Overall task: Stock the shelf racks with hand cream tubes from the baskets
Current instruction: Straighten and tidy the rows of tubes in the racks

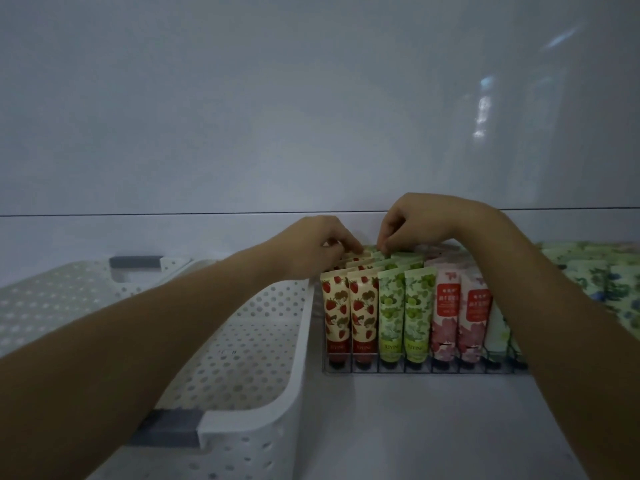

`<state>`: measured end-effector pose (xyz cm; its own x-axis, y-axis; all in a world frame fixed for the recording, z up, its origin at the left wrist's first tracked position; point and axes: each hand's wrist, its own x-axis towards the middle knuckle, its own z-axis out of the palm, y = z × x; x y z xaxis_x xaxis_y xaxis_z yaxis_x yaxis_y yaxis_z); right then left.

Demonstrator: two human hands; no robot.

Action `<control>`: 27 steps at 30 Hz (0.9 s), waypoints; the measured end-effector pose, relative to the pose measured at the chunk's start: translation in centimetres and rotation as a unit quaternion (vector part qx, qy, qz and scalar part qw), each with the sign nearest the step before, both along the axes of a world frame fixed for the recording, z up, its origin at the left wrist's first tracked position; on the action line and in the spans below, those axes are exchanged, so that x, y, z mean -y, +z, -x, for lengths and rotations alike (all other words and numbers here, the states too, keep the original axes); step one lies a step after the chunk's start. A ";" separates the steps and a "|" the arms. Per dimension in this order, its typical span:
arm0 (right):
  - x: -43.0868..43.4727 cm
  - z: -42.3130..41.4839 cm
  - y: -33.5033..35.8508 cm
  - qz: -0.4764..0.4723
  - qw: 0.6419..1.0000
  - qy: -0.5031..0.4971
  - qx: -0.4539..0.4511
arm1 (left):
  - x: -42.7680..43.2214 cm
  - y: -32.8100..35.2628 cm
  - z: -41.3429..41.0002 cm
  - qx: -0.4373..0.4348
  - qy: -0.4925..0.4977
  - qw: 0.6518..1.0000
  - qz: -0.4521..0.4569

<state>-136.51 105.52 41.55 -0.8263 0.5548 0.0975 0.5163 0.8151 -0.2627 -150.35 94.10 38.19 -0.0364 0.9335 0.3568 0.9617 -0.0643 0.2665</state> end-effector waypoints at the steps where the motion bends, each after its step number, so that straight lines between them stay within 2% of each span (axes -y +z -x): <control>1: 0.0 0.1 0.0 0.001 1.000 0.003 0.002 | 0.0 0.0 0.0 -0.007 -0.001 1.000 0.001; 14: 0.7 1.0 -0.5 0.001 0.999 0.030 -0.018 | 0.2 0.6 -0.5 -0.038 -0.011 0.999 0.027; 27: 0.5 1.2 -1.0 -0.016 0.999 0.029 -0.024 | 0.0 0.4 -0.3 -0.017 -0.014 1.000 0.023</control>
<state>-137.68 104.97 40.50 -0.8507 0.5023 0.1548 0.4559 0.8517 -0.2584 -150.03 94.07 38.61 0.0006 0.9495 0.3138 0.9681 -0.0791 0.2377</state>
